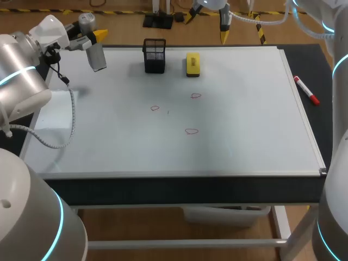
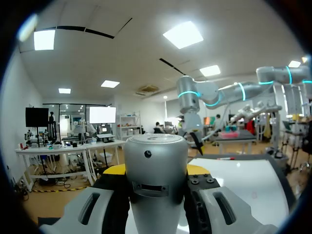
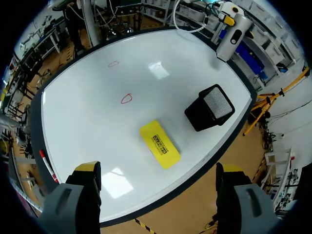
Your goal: Pick up the inspection probe, press it on each red-marked spot on the whiteboard one by one, put down the probe, pick up the eraser, and wipe off all the red marks.
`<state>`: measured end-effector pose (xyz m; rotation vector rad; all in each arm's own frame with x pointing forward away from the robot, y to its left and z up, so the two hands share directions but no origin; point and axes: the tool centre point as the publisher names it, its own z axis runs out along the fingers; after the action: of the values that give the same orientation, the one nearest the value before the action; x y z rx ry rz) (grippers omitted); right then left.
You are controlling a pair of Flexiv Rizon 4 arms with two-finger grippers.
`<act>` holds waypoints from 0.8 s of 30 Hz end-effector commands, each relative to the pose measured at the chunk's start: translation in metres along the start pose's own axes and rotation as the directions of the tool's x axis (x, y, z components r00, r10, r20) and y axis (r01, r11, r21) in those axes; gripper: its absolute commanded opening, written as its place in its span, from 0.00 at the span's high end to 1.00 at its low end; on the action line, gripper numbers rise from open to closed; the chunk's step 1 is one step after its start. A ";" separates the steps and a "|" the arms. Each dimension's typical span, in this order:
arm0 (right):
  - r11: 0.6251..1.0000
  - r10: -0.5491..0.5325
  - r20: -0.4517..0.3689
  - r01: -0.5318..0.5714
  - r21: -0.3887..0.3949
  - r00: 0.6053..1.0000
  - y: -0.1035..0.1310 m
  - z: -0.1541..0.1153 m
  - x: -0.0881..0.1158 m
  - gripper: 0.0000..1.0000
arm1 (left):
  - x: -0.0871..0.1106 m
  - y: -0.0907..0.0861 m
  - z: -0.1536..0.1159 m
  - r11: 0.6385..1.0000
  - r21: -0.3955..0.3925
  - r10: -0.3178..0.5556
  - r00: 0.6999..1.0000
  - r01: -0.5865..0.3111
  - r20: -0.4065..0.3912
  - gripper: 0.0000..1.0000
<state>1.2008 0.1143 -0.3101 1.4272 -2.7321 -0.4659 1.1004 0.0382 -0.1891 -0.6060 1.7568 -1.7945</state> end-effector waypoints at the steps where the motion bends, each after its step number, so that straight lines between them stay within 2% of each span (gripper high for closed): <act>1: 0.999 0.023 -0.129 -0.017 0.045 0.991 0.004 -0.003 -0.004 0.00 | 0.001 -0.001 0.000 1.000 0.001 0.001 1.000 -0.001 0.003 1.00; 23: 0.999 0.023 -0.129 -0.017 0.045 0.991 0.004 -0.003 -0.004 0.00 | 0.001 -0.001 0.000 1.000 0.001 0.001 1.000 -0.001 0.003 1.00; 24: 0.999 -0.005 -0.150 0.012 0.043 0.989 0.004 0.001 -0.005 0.00 | 0.001 -0.001 0.000 1.000 0.001 0.001 1.000 -0.001 0.003 1.00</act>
<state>1.1982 0.1188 -0.3119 1.4053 -2.7235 -0.3651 1.1004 0.0383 -0.1890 -0.6060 1.7573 -1.7945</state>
